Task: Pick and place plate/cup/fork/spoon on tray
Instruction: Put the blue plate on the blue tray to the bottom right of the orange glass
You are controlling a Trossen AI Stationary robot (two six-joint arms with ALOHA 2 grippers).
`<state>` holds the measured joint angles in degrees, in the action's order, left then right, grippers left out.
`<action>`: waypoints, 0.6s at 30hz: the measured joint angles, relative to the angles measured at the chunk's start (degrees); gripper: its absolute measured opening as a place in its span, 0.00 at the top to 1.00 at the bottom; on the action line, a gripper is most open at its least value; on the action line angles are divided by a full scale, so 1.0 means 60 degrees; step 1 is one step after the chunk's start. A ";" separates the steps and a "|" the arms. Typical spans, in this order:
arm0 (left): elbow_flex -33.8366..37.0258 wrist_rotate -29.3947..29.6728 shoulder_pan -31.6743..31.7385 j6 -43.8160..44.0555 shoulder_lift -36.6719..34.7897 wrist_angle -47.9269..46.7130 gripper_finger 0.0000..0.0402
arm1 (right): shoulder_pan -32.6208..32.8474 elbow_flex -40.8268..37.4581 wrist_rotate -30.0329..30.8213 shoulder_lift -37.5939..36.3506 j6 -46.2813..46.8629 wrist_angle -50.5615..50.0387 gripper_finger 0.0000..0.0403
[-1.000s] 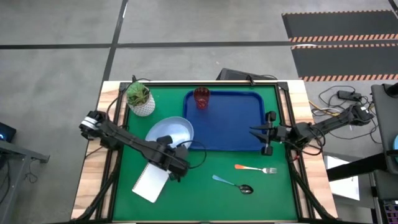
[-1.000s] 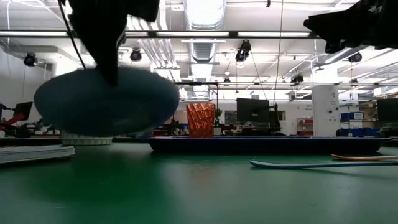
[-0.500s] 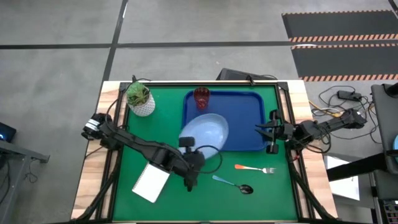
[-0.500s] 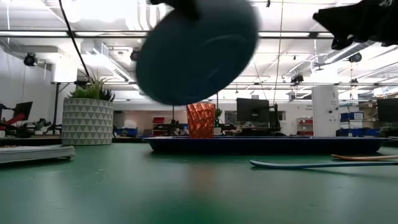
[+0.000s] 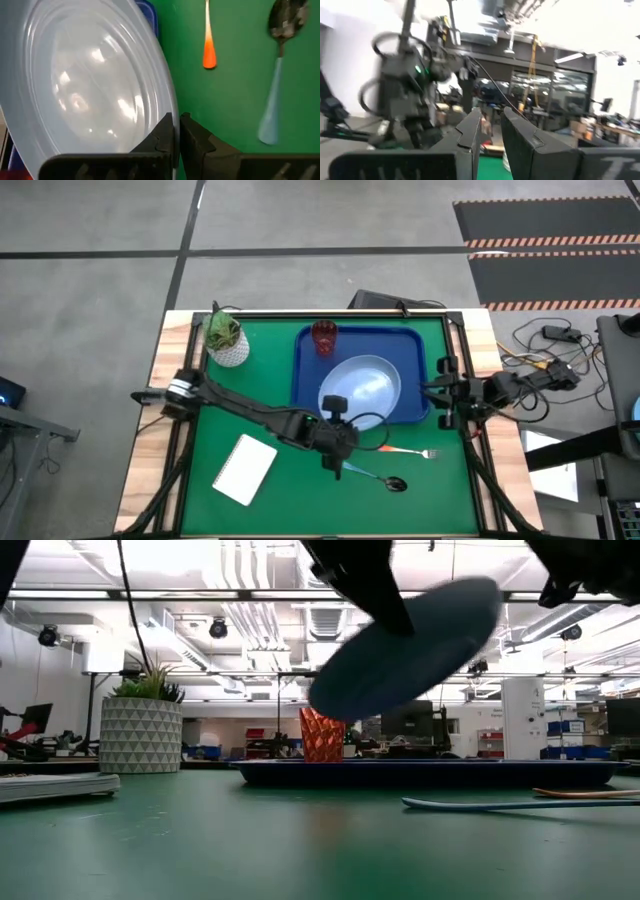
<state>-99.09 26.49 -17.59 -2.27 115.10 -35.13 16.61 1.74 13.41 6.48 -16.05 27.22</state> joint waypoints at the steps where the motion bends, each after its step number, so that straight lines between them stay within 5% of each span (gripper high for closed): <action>1: 0.0000 -0.0005 0.0074 -0.0185 0.0144 0.0178 1.00 | 0.0002 0.0000 -0.0147 -0.0088 0.0005 -0.0003 0.84; 18: 0.0164 0.0068 0.0836 -0.2149 0.1246 0.2698 1.00 | 0.0002 0.0003 -0.0970 -0.1002 0.0266 -0.0458 0.84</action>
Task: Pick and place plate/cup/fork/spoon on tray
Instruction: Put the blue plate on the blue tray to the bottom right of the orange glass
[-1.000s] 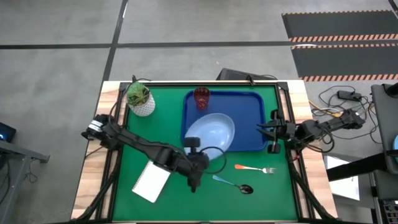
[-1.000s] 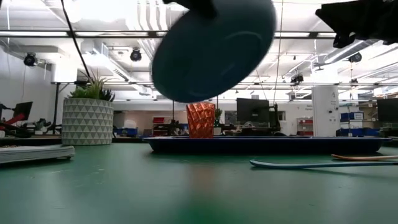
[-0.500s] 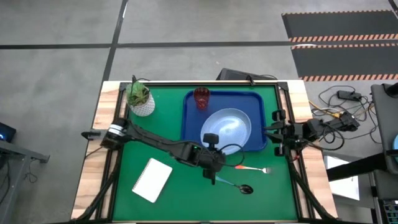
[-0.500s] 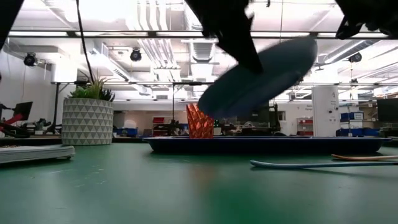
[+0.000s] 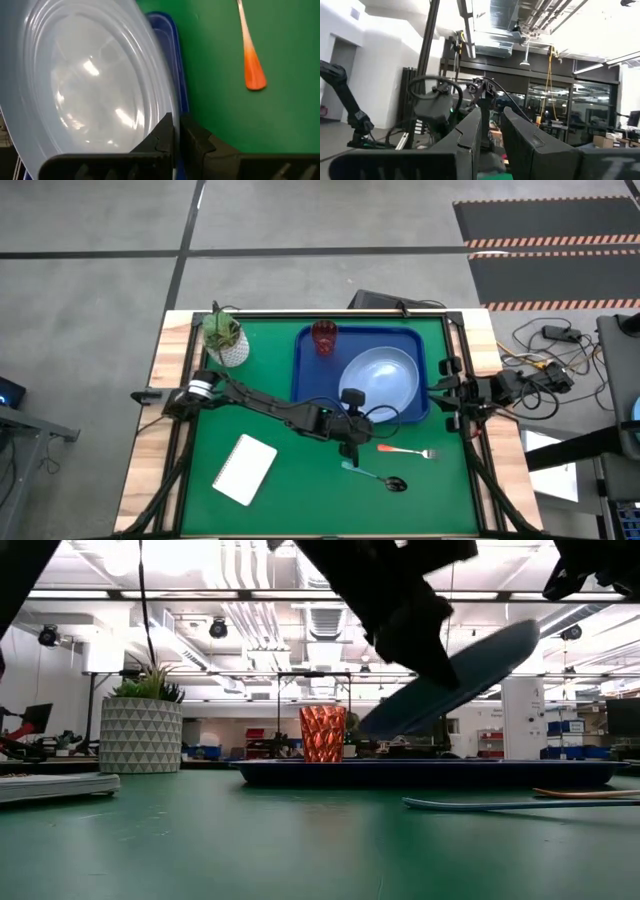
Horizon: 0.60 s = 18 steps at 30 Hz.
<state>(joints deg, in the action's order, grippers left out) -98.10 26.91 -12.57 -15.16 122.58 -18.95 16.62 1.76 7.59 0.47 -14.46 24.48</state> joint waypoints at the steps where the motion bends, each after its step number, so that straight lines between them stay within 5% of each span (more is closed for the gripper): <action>1: 0.0006 -0.0005 0.0038 -0.0044 0.0030 0.0038 1.00 | 0.0000 0.0035 -0.0027 0.0000 0.0000 -0.0076 0.84; 18: 0.0619 0.0002 0.0693 -0.0053 0.0194 0.0879 1.00 | 0.0000 0.1025 -0.0778 0.0000 0.0563 -0.1966 0.84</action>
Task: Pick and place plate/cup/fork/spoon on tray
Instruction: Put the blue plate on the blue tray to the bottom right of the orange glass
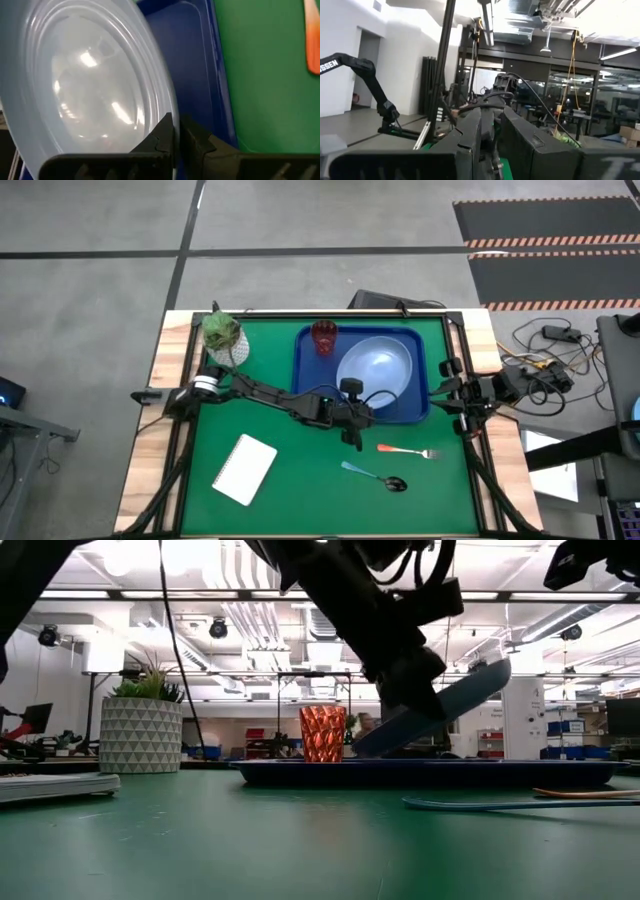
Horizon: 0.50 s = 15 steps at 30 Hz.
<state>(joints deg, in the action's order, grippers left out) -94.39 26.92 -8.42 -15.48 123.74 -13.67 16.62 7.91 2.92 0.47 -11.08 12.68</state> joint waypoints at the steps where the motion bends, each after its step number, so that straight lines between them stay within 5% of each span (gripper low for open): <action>1: 0.0051 -0.0004 0.0017 0.0007 0.0000 0.0061 1.00 | 0.0000 0.0025 0.0000 0.0000 0.0005 -0.0065 0.84; 15: 0.0452 -0.0034 0.0035 0.0059 -0.0006 0.0423 1.00 | 0.0000 0.0032 -0.0007 0.0011 0.0024 -0.0082 0.84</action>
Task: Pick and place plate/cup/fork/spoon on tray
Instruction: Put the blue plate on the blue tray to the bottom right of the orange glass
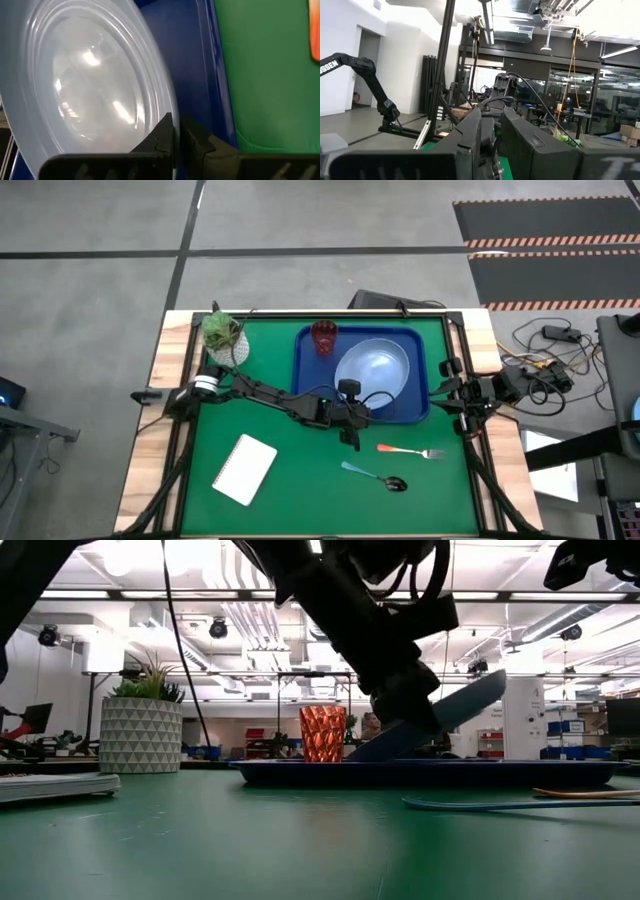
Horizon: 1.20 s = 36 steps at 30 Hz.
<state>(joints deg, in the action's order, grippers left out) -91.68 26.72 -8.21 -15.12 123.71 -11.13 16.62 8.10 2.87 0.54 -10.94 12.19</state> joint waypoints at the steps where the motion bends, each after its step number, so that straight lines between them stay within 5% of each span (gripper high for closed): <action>1: 0.0000 0.0001 0.0000 0.0090 0.0000 0.0023 1.00 | 0.0000 0.0000 0.0000 0.0000 0.0004 0.0000 0.84; 14: 0.0026 0.0052 0.0084 0.0716 -0.0002 0.0033 0.89 | 0.0000 -0.0004 0.0000 0.0000 0.0098 0.0000 0.84; 36: -0.0193 -0.0005 -0.0102 0.0919 -0.0304 -0.0069 0.89 | -0.0004 -0.0007 0.0046 0.0000 0.0081 -0.0274 0.84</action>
<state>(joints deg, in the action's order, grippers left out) -92.84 26.68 -8.82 -9.61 121.89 -11.55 16.60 8.05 3.15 0.54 -10.46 10.54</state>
